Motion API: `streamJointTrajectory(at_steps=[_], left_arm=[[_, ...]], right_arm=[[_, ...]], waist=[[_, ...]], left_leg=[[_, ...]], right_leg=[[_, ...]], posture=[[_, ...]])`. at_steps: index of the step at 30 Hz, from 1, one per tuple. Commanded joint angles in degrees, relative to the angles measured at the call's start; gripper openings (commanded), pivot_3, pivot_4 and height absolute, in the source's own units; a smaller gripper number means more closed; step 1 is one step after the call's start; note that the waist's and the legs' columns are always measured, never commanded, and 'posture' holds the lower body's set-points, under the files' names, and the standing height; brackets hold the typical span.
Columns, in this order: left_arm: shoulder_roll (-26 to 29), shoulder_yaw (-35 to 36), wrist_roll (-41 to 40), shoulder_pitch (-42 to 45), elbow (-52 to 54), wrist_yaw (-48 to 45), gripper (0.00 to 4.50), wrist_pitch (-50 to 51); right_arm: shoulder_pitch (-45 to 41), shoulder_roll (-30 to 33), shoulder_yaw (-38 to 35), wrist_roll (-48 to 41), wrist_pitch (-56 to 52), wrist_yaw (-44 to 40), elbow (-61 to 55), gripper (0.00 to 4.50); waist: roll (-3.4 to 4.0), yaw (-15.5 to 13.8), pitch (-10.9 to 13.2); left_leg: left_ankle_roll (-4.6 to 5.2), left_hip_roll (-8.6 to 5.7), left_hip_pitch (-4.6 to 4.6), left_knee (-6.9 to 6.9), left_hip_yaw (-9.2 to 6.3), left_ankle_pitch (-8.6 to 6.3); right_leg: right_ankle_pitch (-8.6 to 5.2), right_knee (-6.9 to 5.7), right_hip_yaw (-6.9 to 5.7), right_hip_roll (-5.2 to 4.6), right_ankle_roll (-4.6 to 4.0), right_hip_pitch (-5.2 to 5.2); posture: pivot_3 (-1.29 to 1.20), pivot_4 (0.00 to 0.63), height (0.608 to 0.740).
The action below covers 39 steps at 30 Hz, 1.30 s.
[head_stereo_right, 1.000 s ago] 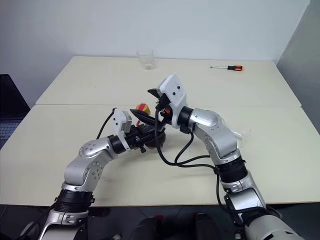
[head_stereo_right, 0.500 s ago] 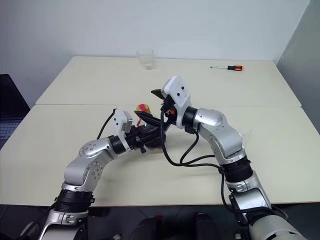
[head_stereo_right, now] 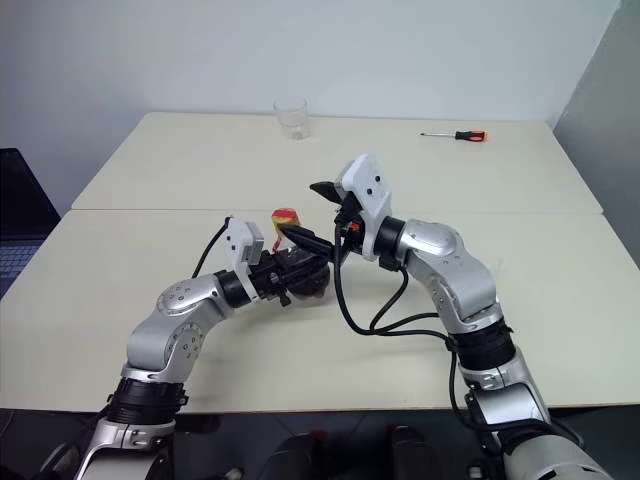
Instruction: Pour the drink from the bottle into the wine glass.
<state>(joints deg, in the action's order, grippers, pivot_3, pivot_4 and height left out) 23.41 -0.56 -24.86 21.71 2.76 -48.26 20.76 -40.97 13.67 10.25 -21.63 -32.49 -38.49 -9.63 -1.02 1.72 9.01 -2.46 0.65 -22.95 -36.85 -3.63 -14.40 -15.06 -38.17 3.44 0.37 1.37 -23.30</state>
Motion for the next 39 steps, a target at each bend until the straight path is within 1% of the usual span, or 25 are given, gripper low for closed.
streamJointTrajectory(at_steps=[1, 13, 27, 39], left_arm=[[0.5, 1.1, -0.7, 0.8, 2.7, -0.8, 1.47, -1.9], [0.3, 1.0, -0.4, 0.8, 2.1, -1.0, 1.47, -2.5], [0.0, 0.6, -0.7, 0.6, 2.8, -0.8, 1.47, -2.2], [-0.2, 0.7, -0.9, 0.5, 3.2, -0.3, 1.47, -2.0]], right_arm=[[0.8, 0.7, -1.4, -1.7, -0.6, -0.4, -3.8, 4.46], [1.5, 0.6, -1.7, -6.3, -3.5, -0.7, -6.7, 4.46], [-1.7, -4.4, -0.4, -5.3, -2.9, 0.4, -2.7, 4.46], [-2.6, -6.3, 0.7, -3.7, -1.5, 0.2, 0.3, 4.46]], waist=[[0.00, 0.0, 0.0], [0.00, 0.0, 0.0], [0.00, 0.0, 0.0], [0.00, 0.0, 0.0]], left_leg=[[0.00, 0.00, 0.00, 0.00, -0.01, 0.00], [0.00, 0.00, 0.00, 0.00, -0.01, 0.00], [0.00, 0.00, 0.00, 0.00, -0.01, 0.00], [0.00, 0.00, 0.00, 0.00, -0.01, 0.00]], right_leg=[[0.00, 0.00, -0.01, 0.00, 0.00, 0.00], [0.00, 0.01, -0.01, 0.00, 0.00, 0.00], [0.00, 0.00, -0.01, 0.00, 0.00, 0.00], [0.00, 0.00, -0.02, 0.00, 0.00, 0.00]], posture=[[0.00, 0.150, 0.740], [0.00, 0.150, 0.740], [0.00, 0.150, 0.740], [0.00, 0.150, 0.740]])
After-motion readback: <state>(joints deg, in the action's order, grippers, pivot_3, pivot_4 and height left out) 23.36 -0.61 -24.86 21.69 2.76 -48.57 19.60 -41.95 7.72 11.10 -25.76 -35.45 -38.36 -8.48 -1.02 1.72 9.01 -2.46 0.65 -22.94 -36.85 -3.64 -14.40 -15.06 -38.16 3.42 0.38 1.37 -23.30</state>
